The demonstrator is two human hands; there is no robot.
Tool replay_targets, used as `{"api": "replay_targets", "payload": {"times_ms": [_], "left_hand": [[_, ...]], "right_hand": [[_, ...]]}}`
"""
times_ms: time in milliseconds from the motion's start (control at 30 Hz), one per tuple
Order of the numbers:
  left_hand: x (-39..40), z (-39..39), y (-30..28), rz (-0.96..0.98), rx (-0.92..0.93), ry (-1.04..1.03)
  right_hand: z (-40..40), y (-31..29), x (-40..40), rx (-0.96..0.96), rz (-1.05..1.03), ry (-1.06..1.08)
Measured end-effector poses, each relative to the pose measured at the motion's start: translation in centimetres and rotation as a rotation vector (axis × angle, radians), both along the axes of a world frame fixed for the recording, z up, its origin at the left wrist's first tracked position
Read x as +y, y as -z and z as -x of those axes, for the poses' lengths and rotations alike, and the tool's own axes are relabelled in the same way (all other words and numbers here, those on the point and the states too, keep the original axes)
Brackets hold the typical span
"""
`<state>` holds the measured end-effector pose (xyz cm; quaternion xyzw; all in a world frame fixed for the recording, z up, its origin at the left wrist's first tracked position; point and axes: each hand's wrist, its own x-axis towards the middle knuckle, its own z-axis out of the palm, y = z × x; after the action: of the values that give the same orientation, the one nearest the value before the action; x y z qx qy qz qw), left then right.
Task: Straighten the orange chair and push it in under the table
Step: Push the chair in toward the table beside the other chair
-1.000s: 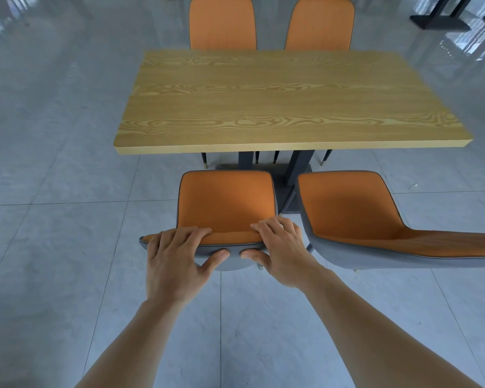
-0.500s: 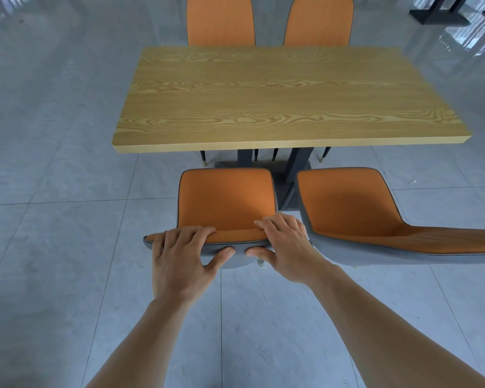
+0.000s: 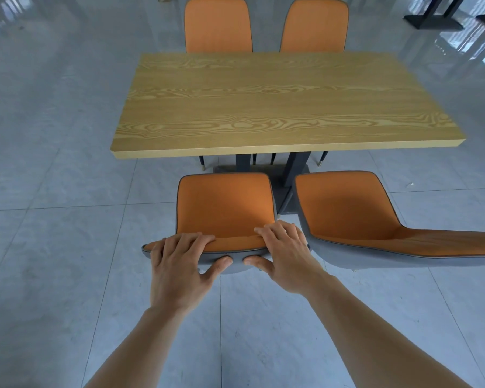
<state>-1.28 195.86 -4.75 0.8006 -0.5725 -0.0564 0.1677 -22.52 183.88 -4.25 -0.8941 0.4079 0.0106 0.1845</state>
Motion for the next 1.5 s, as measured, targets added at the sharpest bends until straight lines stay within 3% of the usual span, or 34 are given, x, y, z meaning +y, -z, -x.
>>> {"api": "replay_targets", "payload": {"times_ms": [300,733,1033,1500], "left_hand": [[0.5,-0.6,0.1,0.004,0.017,0.027],[1.2,-1.1,-2.7,-0.17,0.026,0.055],[2.0,-5.4,-8.4,-0.219,0.015,0.045],[2.5,-18.1,-20.7,-0.081,-0.042,0.001]], "right_hand": [[-0.4,0.2,0.7,0.015,-0.011,0.018],[-0.7,-2.9,2.8,0.116,0.011,0.141],[-3.0,-9.8,3.6,0.154,0.0,0.182],[-15.6,-22.0,3.2,0.11,0.112,0.131]]}}
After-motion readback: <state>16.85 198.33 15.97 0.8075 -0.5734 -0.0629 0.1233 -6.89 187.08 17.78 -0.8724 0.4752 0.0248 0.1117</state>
